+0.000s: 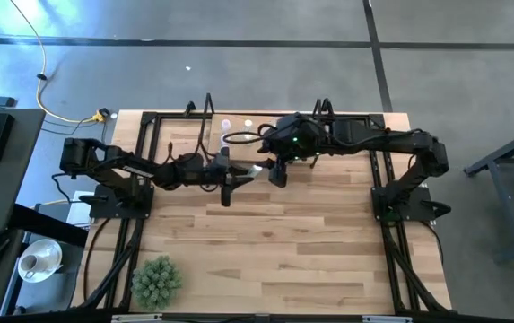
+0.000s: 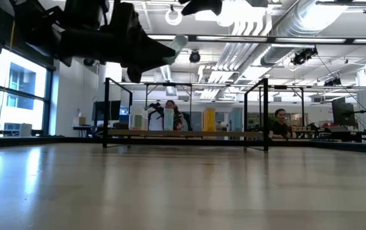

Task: Pick and place medicine bottles onto shelf by color
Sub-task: Put the green pill bottle on the shelf aligned with the other green pill bottles

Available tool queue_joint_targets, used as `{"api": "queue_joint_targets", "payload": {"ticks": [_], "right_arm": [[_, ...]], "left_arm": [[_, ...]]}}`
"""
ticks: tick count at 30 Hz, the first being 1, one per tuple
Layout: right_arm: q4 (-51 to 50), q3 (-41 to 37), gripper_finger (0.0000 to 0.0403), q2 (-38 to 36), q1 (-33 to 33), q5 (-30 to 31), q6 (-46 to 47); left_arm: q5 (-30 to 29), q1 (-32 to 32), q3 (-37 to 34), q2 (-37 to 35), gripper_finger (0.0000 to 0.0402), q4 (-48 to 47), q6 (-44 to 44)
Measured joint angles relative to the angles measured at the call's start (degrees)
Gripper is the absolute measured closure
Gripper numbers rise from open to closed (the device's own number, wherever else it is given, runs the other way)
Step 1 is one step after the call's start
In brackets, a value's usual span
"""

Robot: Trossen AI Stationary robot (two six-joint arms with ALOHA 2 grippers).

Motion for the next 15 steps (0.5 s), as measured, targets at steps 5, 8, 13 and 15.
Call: {"api": "queue_joint_targets", "payload": {"ticks": [5, 8, 13, 15], "right_arm": [[1.7, 0.0, 0.0228, 2.7, 0.0, -0.5, -0.6], [3.4, 0.0, 0.0218, 4.0, -0.4, -3.0, -0.6], [6.9, 0.0, 0.0195, 5.7, -0.5, -5.8, -0.4], [7.4, 0.0, 0.0189, 6.2, -0.7, -5.6, -0.4]], "left_arm": [[0.2, 0.0, -3.4, -1.4, 0.0312, 3.2, 2.3], [0.5, -0.1, -5.6, -1.8, 0.0312, 6.5, 2.8], [2.7, 0.0, -7.0, -1.9, 0.0312, 10.0, 2.8], [3.3, 0.0, -7.0, -1.9, 0.0312, 10.3, 2.8]]}}
